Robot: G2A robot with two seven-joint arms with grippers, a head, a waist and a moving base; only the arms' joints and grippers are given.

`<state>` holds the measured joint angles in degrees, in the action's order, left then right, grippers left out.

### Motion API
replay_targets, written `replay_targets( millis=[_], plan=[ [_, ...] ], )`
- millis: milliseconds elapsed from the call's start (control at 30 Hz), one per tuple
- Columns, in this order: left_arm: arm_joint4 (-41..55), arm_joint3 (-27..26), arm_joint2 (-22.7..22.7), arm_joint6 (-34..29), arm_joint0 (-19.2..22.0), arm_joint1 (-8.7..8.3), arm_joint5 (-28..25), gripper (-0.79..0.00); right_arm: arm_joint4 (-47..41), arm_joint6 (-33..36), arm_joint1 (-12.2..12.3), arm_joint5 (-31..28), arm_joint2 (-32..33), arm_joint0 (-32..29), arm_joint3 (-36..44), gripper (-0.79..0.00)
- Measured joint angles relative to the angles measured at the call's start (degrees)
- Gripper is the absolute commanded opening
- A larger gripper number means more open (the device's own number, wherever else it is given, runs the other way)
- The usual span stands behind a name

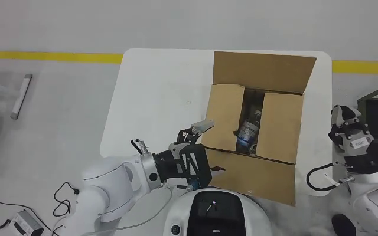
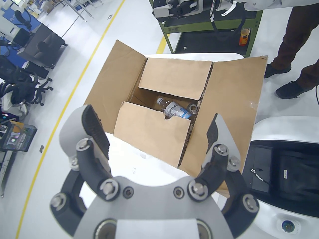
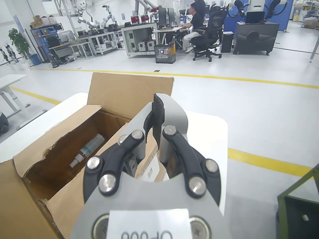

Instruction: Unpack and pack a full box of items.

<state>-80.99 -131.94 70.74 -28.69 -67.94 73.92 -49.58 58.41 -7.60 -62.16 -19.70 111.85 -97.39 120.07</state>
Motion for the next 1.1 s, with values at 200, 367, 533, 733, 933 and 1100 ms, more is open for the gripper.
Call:
replay_targets(
  millis=[200, 367, 533, 733, 933, 1100],
  plan=[
    [0.0, 0.0, 0.0, 0.0, 0.0, 0.01, 0.0, 0.000, 0.0, 0.0, 0.0, 0.0, 0.0, 0.0, 0.0, -0.785],
    [-1.4, -0.8, -0.8, 1.0, 0.9, -0.14, -1.4, 0.000, 0.0, 0.1, 0.0, 0.1, 0.0, 0.0, 0.0, -0.785],
    [-5.4, -1.6, -0.5, 3.9, 3.0, -0.98, -8.1, 0.000, -0.3, 0.2, -0.2, 0.2, 0.7, -0.2, -0.1, -0.785],
    [-9.3, -2.7, 1.6, 7.4, -0.7, -4.00, -8.4, 0.000, -0.6, -0.2, -0.4, -0.1, 2.0, -1.3, -0.6, -0.785],
    [-19.9, -2.7, 0.6, 14.1, -5.7, -9.05, -8.4, 0.000, -0.8, -0.1, -0.6, 0.1, 2.2, -1.6, -0.6, -0.785],
    [-25.8, -2.7, 3.5, 22.5, -10.9, -11.93, -8.4, 0.000, -0.7, 0.1, -0.8, 0.2, 2.2, -1.4, -0.5, -0.785]
  ],
)
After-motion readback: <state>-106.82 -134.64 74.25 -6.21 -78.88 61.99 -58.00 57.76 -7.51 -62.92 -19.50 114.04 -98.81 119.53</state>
